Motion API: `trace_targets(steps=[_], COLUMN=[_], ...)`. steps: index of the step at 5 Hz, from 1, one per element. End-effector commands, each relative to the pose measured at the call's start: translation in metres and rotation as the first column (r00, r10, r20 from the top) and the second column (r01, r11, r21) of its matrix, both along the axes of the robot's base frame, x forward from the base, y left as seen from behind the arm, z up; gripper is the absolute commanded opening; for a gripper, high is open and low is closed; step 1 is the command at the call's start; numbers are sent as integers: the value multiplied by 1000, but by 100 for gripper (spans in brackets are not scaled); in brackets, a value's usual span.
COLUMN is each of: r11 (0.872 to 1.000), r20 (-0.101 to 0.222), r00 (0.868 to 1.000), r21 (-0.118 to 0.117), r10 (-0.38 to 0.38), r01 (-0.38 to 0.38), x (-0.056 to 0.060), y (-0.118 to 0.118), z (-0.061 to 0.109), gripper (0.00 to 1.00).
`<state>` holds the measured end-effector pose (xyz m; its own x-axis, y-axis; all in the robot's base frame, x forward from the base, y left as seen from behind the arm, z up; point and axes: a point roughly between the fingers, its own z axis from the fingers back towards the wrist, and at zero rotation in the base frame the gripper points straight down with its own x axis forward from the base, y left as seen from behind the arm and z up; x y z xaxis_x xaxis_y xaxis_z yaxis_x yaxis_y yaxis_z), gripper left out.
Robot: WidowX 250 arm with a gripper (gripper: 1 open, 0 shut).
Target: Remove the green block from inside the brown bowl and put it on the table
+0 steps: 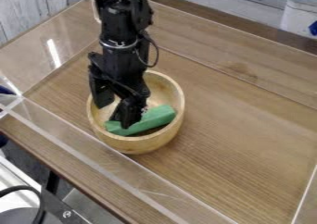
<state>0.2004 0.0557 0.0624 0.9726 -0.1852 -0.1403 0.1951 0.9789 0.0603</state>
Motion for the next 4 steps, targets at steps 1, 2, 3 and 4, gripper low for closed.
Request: trace_targets(steps=[1, 2, 3, 4], r11=[1000, 1000, 999, 999], r20=[46, 42, 39, 30], r00=[999, 999, 999, 999], r21=[1, -11, -21, -26], r10=[5, 16, 27, 33], r01=[-5, -15, -26, -32], x=[10, 13, 16, 17], y=[2, 2, 3, 2], z=[2, -8, -17, -15], gripper=[100, 100, 100, 100])
